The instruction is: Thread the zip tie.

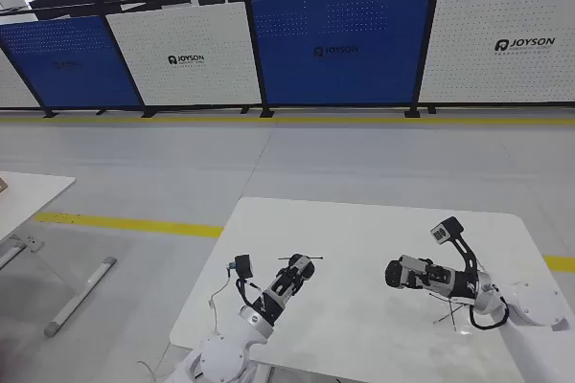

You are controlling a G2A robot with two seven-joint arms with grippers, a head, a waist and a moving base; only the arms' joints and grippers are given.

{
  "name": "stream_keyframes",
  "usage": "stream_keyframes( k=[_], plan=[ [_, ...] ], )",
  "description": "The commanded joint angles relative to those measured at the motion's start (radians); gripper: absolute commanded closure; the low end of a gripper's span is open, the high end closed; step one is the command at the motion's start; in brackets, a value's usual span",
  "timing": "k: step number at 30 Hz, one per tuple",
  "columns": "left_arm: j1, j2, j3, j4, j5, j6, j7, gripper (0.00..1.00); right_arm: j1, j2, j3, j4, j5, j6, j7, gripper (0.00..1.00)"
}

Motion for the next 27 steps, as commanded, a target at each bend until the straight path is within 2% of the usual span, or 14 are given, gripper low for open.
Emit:
stream_keyframes(
  k=[1, 13, 16, 21, 23, 25, 27],
  plan=[
    [0.0, 0.0, 0.0, 0.0, -0.001, 0.0, -0.001, 1.0, 0.0, 0.0, 0.0, 0.0, 0.0, 0.0, 0.0, 0.0],
    [-0.003, 0.0, 0.0, -0.005, -0.001, -0.002, 0.002, 1.0, 0.0, 0.0, 0.0, 0.0, 0.0, 0.0, 0.0, 0.0],
    [-0.009, -0.002, -0.004, -0.05, 0.016, -0.025, 0.019, 1.0, 0.0, 0.0, 0.0, 0.0, 0.0, 0.0, 0.0, 0.0],
    [0.019, -0.001, -0.031, -0.195, 0.057, -0.079, 0.041, 1.0, 0.0, 0.0, 0.0, 0.0, 0.0, 0.0, 0.0, 0.0],
    [0.034, 0.0, -0.039, -0.242, 0.064, -0.091, 0.04, 1.0, 0.0, 0.0, 0.0, 0.0, 0.0, 0.0, 0.0, 0.0],
    [0.048, 0.0, -0.047, -0.268, 0.073, -0.09, 0.044, 1.0, 0.0, 0.0, 0.0, 0.0, 0.0, 0.0, 0.0, 0.0],
    [0.048, 0.0, -0.047, -0.268, 0.073, -0.09, 0.044, 1.0, 0.0, 0.0, 0.0, 0.0, 0.0, 0.0, 0.0, 0.0]
  ],
)
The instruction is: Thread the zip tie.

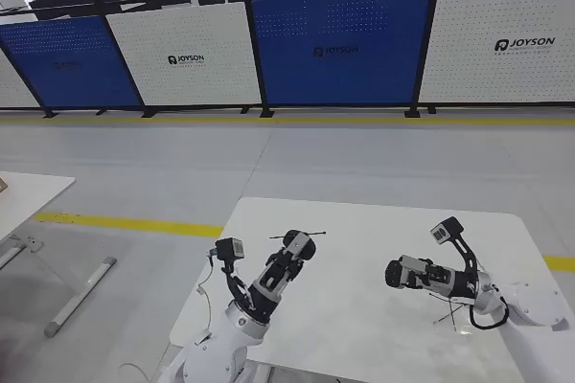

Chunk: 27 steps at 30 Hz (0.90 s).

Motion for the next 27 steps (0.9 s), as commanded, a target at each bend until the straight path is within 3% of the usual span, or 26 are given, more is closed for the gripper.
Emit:
stream_keyframes(
  k=[1, 5, 7, 13, 18, 21, 27],
  plan=[
    [-0.001, 0.0, 0.0, 0.002, -0.001, 0.001, 0.0, 1.0, 0.0, 0.0, 0.0, 0.0, 0.0, 0.0, 0.0, 0.0],
    [-0.001, 0.0, 0.0, 0.002, -0.001, 0.001, 0.0, 1.0, 0.0, 0.0, 0.0, 0.0, 0.0, 0.0, 0.0, 0.0],
    [-0.007, -0.001, 0.007, 0.029, 0.002, 0.02, -0.006, 1.0, 0.0, 0.0, 0.0, 0.0, 0.0, 0.0, 0.0, 0.0],
    [-0.026, -0.007, 0.05, 0.141, 0.013, 0.053, -0.034, 1.0, 0.0, 0.0, 0.0, 0.0, 0.0, 0.0, 0.0, 0.0],
    [-0.053, -0.016, 0.101, 0.261, 0.039, 0.081, -0.007, 1.0, 0.0, 0.0, 0.0, 0.0, 0.0, 0.0, 0.0, 0.0],
    [-0.066, -0.022, 0.118, 0.306, 0.022, 0.09, 0.001, 1.0, 0.0, 0.0, 0.0, 0.0, 0.0, 0.0, 0.0, 0.0],
    [-0.07, -0.024, 0.125, 0.319, 0.02, 0.097, 0.007, 1.0, 0.0, 0.0, 0.0, 0.0, 0.0, 0.0, 0.0, 0.0]
  ],
)
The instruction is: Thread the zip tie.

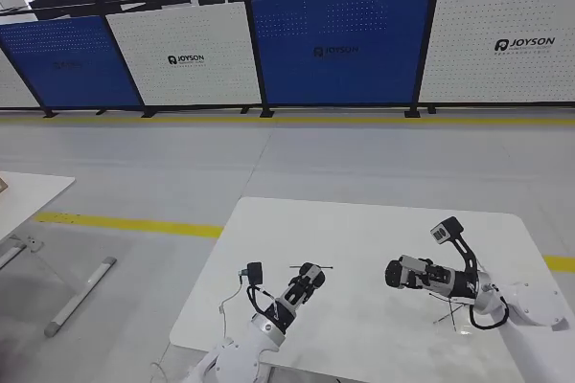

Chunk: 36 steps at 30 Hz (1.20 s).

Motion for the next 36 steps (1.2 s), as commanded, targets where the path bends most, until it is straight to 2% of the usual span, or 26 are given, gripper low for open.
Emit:
stream_keyframes(
  k=[1, 17, 20, 24, 25, 26, 35, 36],
  plan=[
    [0.0, 0.0, 0.0, 0.0, 0.0, 0.0, 0.0, 1.0, 0.0, 0.0, 0.0, 0.0, 0.0, 0.0, 0.0, 0.0],
    [0.0, 0.0, 0.0, 0.0, 0.0, 0.0, 0.0, 1.0, 0.0, 0.0, 0.0, 0.0, 0.0, 0.0, 0.0, 0.0],
    [-0.019, -0.001, 0.001, 0.002, 0.023, 0.021, -0.005, 1.0, 0.0, 0.0, 0.0, 0.0, 0.0, 0.0, 0.0, 0.0],
    [-0.051, -0.001, 0.027, 0.024, 0.08, 0.06, -0.071, 1.0, 0.0, 0.0, 0.0, 0.0, 0.0, 0.0, 0.0, 0.0],
    [-0.056, -0.004, 0.034, 0.033, 0.067, 0.058, -0.059, 1.0, 0.0, 0.0, 0.0, 0.0, 0.0, 0.0, 0.0, 0.0],
    [-0.058, -0.006, 0.037, 0.037, 0.044, 0.052, -0.051, 1.0, 0.0, 0.0, 0.0, 0.0, 0.0, 0.0, 0.0, 0.0],
    [-0.058, -0.006, 0.037, 0.037, 0.044, 0.052, -0.051, 1.0, -0.001, 0.0, 0.0, -0.002, -0.003, 0.001, -0.005, 0.0],
    [-0.058, -0.006, 0.037, 0.037, 0.044, 0.052, -0.051, 1.0, 0.001, 0.002, 0.001, -0.019, -0.047, 0.009, -0.012, 0.0]
  ],
)
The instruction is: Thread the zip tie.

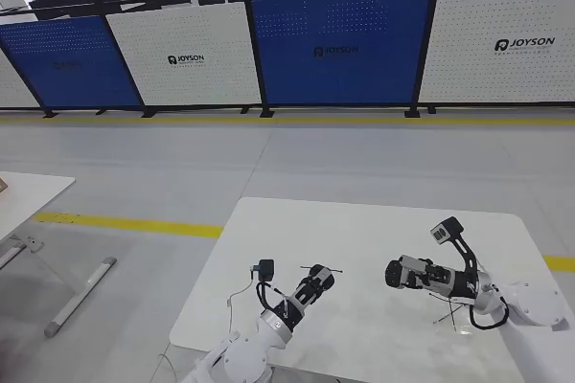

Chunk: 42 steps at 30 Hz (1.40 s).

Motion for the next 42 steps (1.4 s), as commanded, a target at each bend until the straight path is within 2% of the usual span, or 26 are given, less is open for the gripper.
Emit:
stream_keyframes(
  k=[1, 4, 6, 7, 9, 10, 13, 23, 25, 30, 35, 37, 42],
  plan=[
    [0.0, 0.0, 0.0, 0.0, 0.0, 0.0, 0.0, 1.0, 0.005, 0.004, 0.001, -0.024, -0.068, 0.021, 0.0, 0.0],
    [0.0, 0.0, 0.0, 0.0, 0.0, 0.0, 0.0, 1.0, 0.037, 0.017, 0.016, -0.035, -0.158, 0.081, 0.075, 0.0],
    [0.0, 0.0, 0.0, 0.0, 0.0, 0.0, 0.0, 1.0, 0.053, 0.026, 0.036, -0.024, -0.18, 0.108, 0.124, 0.0],
    [0.0, 0.0, 0.0, 0.0, 0.0, 0.0, 0.0, 1.0, 0.065, 0.032, 0.042, -0.019, -0.206, 0.126, 0.182, 0.0],
    [0.0, 0.0, 0.0, 0.0, 0.0, 0.0, 0.0, 1.0, 0.082, 0.041, 0.055, 0.0, -0.258, 0.164, 0.217, 0.0],
    [0.0, 0.0, 0.0, 0.0, 0.0, 0.0, 0.0, 1.0, 0.093, 0.048, 0.038, -0.003, -0.318, 0.188, 0.22, 0.0],
    [0.0, 0.0, 0.0, 0.0, 0.0, 0.0, 0.0, 1.0, 0.122, 0.06, 0.011, 0.024, -0.373, 0.236, 0.22, 0.0],
    [0.0, 0.0, 0.0, 0.0, 0.0, 0.0, 0.0, 1.0, 0.122, 0.06, 0.011, 0.024, -0.373, 0.236, 0.22, 0.0],
    [0.0, 0.0, 0.0, 0.0, 0.0, 0.0, 0.0, 1.0, 0.115, 0.062, 0.003, -0.002, -0.426, 0.228, 0.184, 0.0],
    [0.0, 0.0, 0.0, 0.0, 0.0, 0.0, 0.0, 1.0, 0.118, 0.078, 0.003, -0.069, -0.576, 0.206, 0.212, 0.0],
    [0.0, 0.0, 0.0, 0.0, 0.0, 0.0, 0.0, 1.0, 0.127, 0.096, -0.006, -0.132, -0.765, 0.228, 0.22, 0.0],
    [0.0, 0.0, 0.0, 0.0, 0.0, 0.0, 0.0, 1.0, 0.129, 0.1, -0.024, -0.15, -0.795, 0.235, 0.22, 0.0],
    [0.0, 0.0, 0.0, 0.0, 0.0, 0.0, 0.0, 1.0, 0.129, 0.1, -0.024, -0.15, -0.795, 0.235, 0.22, 0.0]
  ],
)
